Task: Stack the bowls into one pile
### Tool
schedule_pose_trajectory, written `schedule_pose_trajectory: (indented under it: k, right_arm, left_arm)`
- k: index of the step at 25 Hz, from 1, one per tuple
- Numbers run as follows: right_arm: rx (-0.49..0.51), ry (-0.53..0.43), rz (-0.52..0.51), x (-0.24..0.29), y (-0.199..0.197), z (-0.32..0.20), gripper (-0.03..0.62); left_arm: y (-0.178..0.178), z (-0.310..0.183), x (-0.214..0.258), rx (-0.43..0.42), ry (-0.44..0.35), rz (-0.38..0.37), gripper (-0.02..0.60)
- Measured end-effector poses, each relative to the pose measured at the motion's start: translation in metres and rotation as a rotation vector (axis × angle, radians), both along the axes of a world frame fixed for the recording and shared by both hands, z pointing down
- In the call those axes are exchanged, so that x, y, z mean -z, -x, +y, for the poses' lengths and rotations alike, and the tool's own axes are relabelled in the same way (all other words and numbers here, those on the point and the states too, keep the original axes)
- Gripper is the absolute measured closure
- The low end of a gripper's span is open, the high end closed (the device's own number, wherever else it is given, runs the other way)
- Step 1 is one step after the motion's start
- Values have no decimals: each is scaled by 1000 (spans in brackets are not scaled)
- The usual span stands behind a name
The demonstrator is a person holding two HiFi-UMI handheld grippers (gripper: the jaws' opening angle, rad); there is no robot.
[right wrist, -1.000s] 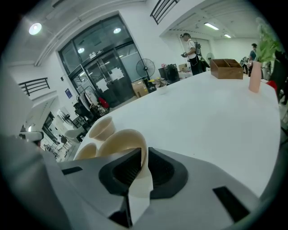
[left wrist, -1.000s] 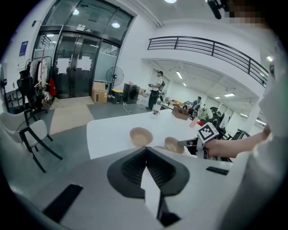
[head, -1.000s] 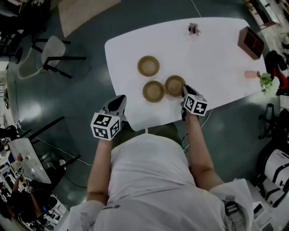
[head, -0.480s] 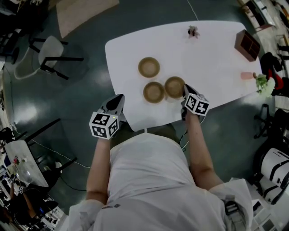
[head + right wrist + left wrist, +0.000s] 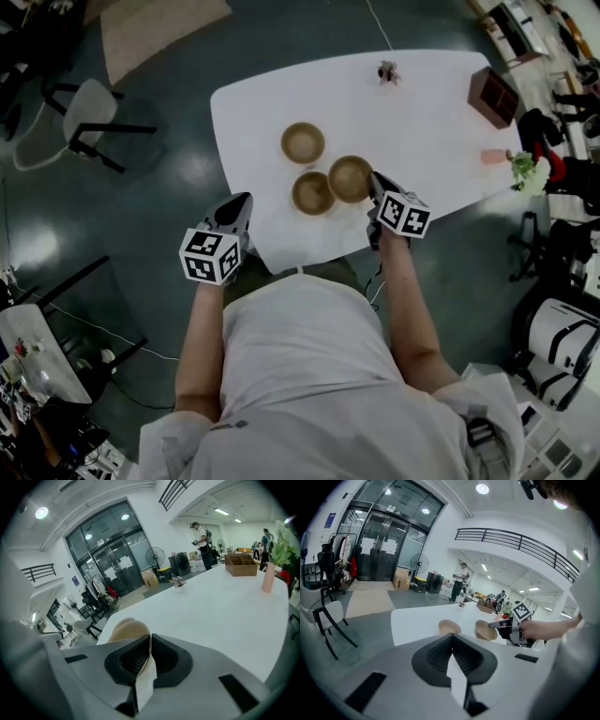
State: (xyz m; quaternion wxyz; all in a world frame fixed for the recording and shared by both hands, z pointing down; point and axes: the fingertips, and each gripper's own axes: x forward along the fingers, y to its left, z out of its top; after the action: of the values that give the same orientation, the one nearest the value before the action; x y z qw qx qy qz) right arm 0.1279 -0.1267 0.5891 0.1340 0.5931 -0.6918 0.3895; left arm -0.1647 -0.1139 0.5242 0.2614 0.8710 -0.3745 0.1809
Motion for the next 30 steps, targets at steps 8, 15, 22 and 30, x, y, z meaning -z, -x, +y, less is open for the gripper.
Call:
schedule_pose_trajectory:
  k: [8,15,22,30]
  right_arm:
    - [86,21,-11,2,48,2,569]
    - [148,52,-12,-10,80,8,569]
    - [169,90,9,-28,88,12,565]
    - [173,114,25,-46,89,17,559]
  left_arm:
    - [16,-7,4,2,-8,18,580]
    - [27,-4,2,6,-1,18,580]
    - [37,2,-2,23,13,8,580]
    - [45,8,-5,43,25,0,580]
